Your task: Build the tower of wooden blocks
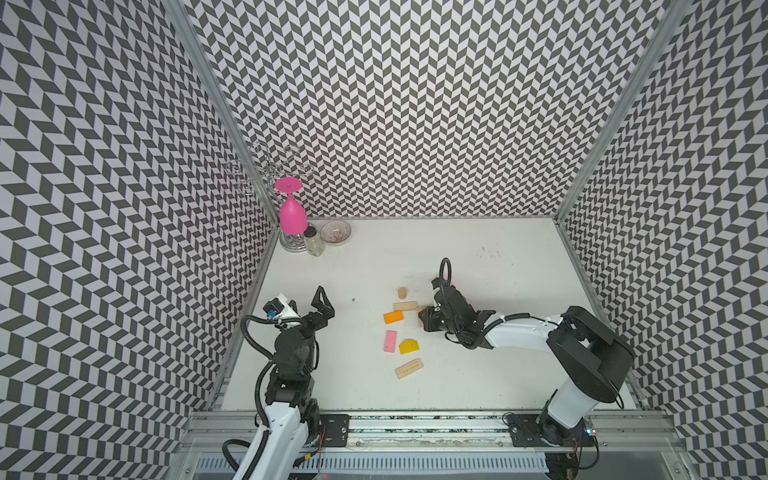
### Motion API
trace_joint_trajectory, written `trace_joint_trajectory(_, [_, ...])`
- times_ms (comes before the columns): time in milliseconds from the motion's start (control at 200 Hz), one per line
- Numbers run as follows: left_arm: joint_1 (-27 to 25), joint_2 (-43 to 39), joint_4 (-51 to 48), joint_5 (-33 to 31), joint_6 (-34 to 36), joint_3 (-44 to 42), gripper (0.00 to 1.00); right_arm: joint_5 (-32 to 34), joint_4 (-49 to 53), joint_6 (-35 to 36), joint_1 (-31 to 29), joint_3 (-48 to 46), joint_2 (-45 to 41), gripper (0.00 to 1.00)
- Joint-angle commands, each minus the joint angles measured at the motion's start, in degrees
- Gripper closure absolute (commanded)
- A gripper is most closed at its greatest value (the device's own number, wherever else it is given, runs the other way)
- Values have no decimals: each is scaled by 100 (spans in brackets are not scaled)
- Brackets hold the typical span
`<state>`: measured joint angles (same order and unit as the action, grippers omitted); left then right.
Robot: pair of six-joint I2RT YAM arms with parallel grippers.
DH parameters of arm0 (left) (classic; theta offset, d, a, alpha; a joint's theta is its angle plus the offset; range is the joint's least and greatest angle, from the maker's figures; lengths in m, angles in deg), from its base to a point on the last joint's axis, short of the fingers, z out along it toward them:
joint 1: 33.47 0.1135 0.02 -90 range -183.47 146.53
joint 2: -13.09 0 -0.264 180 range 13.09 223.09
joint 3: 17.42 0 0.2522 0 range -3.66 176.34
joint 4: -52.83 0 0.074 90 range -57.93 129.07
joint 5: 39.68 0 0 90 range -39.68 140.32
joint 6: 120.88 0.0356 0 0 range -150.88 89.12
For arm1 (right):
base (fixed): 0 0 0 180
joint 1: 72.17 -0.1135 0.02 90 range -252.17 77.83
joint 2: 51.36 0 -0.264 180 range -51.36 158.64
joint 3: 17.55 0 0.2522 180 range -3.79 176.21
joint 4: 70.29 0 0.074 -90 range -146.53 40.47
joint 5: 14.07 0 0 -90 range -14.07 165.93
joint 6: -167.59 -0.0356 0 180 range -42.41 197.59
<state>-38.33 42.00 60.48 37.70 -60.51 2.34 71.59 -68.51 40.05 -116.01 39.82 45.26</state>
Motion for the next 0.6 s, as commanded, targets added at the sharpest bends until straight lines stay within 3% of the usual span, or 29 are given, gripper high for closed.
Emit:
trace_joint_trajectory(0, [-15, -34, -14, -65, -52, -55, 0, -1048, -1194, -565, 226, -229, 23, 91])
trace_joint_trajectory(135, [-14, -34, -14, -65, -57, -55, 0, -1329, -1661, -833, 457, -452, 348, 94])
trace_joint_trajectory(596, [-16, -48, -23, -65, -53, -55, 0, -1658, -2670, -1134, 939, -1240, 678, 92])
